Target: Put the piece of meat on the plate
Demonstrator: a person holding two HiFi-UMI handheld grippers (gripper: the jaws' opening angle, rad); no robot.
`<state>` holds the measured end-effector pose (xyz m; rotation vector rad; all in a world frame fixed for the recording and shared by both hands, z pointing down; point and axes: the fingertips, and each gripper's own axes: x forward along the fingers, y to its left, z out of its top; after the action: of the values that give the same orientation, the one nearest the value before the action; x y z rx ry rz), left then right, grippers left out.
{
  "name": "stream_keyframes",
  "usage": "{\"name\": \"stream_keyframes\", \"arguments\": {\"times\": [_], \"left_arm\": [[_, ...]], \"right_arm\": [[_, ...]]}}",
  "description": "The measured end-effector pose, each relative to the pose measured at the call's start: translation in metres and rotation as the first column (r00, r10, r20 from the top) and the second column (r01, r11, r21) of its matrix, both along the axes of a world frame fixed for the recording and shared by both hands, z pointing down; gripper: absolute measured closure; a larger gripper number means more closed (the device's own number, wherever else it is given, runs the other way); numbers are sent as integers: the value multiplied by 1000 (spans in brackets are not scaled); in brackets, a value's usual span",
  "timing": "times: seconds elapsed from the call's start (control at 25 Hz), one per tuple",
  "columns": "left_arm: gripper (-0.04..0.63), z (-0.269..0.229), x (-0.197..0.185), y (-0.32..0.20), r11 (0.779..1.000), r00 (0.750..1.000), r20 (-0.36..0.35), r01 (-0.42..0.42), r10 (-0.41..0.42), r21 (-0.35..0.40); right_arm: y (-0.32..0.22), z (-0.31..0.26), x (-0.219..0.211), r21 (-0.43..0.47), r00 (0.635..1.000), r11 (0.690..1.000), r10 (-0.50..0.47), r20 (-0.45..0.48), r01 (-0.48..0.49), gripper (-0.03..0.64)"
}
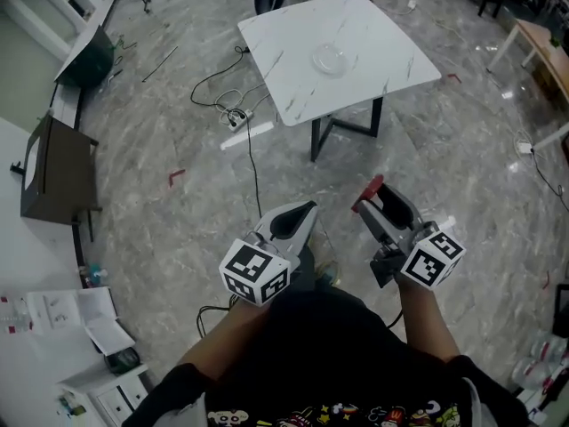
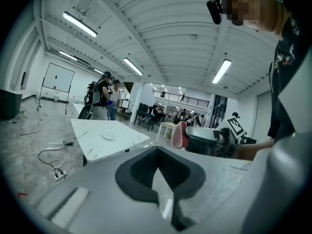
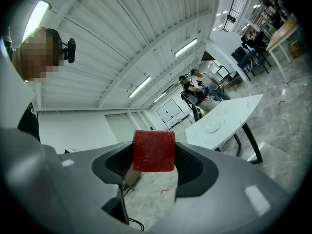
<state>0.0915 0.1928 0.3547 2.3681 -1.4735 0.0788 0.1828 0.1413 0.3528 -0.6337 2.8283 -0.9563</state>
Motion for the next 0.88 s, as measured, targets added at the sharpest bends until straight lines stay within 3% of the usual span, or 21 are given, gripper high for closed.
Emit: {"name": "stream_keyframes", "arguments": {"times": [0.36, 0.88], "left_arm": [[595, 2, -4, -19, 999, 999, -14, -32, 32, 19], [595, 17, -44, -93, 997, 996, -38, -77, 76, -11]], "right_arm": [[-10, 5, -2, 3, 999, 999, 43, -32, -43, 328], [-73, 19, -37, -34, 992, 994, 102, -71, -104, 330]]}}
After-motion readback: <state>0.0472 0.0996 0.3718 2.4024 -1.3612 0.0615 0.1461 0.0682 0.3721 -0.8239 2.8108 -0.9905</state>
